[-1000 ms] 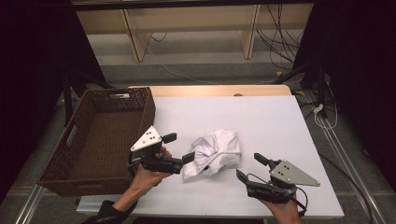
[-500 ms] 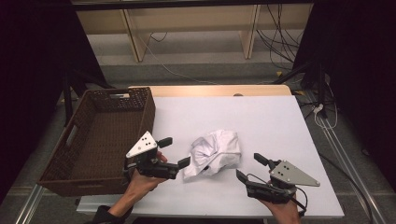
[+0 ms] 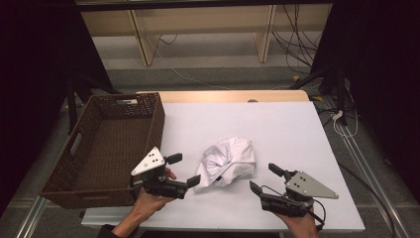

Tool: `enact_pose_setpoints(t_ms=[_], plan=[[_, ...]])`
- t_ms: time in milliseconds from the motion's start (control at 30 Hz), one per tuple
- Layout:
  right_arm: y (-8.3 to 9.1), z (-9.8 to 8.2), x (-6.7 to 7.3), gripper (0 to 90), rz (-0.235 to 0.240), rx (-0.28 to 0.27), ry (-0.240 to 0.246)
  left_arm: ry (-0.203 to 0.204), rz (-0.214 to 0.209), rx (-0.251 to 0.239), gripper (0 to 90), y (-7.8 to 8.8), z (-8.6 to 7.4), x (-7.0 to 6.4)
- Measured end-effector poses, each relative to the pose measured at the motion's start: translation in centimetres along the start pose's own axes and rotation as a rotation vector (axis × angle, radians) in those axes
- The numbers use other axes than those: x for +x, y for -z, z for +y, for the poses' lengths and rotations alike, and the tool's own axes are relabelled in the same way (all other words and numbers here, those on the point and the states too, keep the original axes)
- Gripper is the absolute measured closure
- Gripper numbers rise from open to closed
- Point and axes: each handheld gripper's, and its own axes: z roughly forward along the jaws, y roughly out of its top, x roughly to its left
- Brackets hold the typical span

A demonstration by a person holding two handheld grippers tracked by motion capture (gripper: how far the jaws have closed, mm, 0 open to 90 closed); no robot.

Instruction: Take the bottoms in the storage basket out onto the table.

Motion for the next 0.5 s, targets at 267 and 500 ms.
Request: enact_pose_setpoints(t_ms=[267,500], plan=[[-0.02,-0.04,-0.12,21.7,0.000,-0.002,-0.012,0.017,0.007,0.003,0.0,0.53,-0.57,-0.16],[-0.09,-0.03,-0.06,19.9,-0.001,0.003,-0.012,0.010,0.031,-0.002,0.0,0.92,-0.95,-0.44]])
